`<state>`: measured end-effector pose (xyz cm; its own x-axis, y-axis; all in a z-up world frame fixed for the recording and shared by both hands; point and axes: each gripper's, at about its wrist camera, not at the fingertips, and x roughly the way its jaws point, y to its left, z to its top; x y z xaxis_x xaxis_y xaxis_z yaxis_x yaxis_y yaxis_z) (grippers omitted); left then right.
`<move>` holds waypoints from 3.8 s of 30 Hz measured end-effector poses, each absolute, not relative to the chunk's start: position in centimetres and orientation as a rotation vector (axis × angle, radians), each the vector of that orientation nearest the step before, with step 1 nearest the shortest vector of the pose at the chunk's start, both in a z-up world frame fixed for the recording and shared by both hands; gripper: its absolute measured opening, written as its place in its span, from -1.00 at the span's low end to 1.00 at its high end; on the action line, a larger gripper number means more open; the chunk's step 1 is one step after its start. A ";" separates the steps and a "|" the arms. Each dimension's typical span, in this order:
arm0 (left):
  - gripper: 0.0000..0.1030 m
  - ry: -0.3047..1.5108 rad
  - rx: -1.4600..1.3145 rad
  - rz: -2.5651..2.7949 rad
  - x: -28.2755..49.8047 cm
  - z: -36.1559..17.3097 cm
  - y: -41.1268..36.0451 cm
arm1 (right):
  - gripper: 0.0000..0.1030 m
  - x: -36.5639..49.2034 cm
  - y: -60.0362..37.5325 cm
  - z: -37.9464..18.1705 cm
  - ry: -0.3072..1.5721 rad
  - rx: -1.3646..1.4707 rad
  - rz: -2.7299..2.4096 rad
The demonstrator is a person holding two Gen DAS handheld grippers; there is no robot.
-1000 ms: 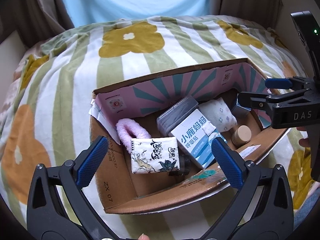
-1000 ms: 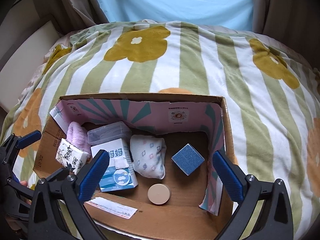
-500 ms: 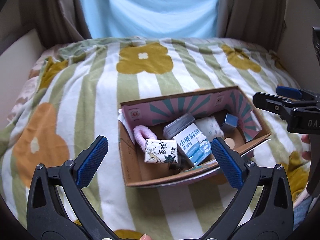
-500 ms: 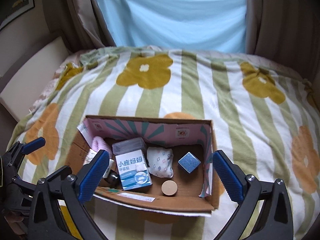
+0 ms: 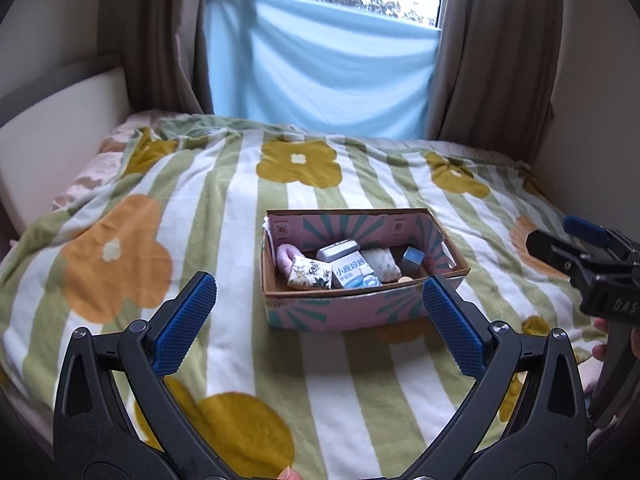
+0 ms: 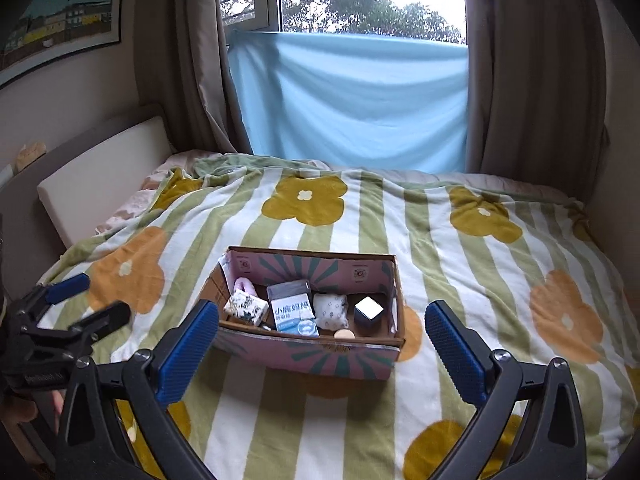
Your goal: Organize objects
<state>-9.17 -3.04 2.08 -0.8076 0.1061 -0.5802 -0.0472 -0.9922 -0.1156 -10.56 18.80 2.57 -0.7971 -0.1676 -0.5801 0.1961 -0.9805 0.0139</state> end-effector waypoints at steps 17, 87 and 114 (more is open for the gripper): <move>1.00 -0.142 -0.907 2.968 -2.0 0.0 -2.1 | 0.99 -3.5 18.8 0.4 0.030 0.892 -2.827; 0.99 -0.071 -0.884 2.976 -2.9 -0.3 -0.5 | 0.99 -4.6 19.0 -0.3 0.021 0.894 -2.879; 0.99 -0.057 -0.877 2.972 -2.8 -0.3 -0.1 | 0.99 -4.8 18.5 -0.5 0.008 0.896 -2.882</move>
